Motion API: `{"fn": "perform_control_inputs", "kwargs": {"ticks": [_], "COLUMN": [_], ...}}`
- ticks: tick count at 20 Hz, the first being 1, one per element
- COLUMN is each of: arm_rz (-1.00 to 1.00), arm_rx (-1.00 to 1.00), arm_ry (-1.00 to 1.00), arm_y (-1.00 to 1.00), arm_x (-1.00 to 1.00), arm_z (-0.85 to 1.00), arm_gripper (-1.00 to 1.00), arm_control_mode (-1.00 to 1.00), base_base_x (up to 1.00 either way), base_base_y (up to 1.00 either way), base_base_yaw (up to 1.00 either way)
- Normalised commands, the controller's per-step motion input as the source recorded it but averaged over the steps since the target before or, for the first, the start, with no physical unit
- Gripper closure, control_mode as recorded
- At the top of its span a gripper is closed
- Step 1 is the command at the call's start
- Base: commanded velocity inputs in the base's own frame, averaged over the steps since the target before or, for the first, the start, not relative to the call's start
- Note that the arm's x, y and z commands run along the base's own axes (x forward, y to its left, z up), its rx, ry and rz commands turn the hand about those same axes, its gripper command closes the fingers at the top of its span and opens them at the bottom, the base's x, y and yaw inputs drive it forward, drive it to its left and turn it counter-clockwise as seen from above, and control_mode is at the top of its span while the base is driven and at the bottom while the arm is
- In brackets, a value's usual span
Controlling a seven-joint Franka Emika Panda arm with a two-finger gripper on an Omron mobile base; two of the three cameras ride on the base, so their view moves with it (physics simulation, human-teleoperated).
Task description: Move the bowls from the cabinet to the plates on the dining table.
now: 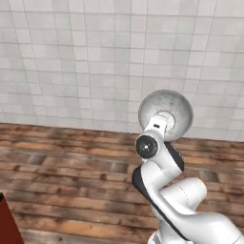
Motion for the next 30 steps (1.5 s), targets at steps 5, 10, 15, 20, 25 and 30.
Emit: {"fn": "perform_control_inputs", "kwargs": {"ticks": [5,10,15,20,25,30], "arm_rz": [0.0,0.0,0.0,0.0,0.0,0.0], "arm_rx": [0.0,0.0,0.0,0.0,0.0,0.0], "arm_ry": [0.0,0.0,0.0,0.0,0.0,0.0], "arm_y": [0.0,0.0,0.0,0.0,0.0,0.0], "arm_x": [0.0,0.0,0.0,0.0,0.0,0.0], "arm_z": [0.0,0.0,0.0,0.0,0.0,0.0], "arm_gripper": [1.0,1.0,1.0,1.0,1.0,1.0], "arm_control_mode": [1.0,1.0,1.0,1.0,1.0,1.0], "base_base_x": [0.74,0.74,0.69,0.6,0.55,0.82], "base_base_y": [-0.06,-0.11,-0.19,-0.27,-0.57,-0.75], "base_base_yaw": [0.62,0.62,0.6,0.56,0.39,0.28]}}
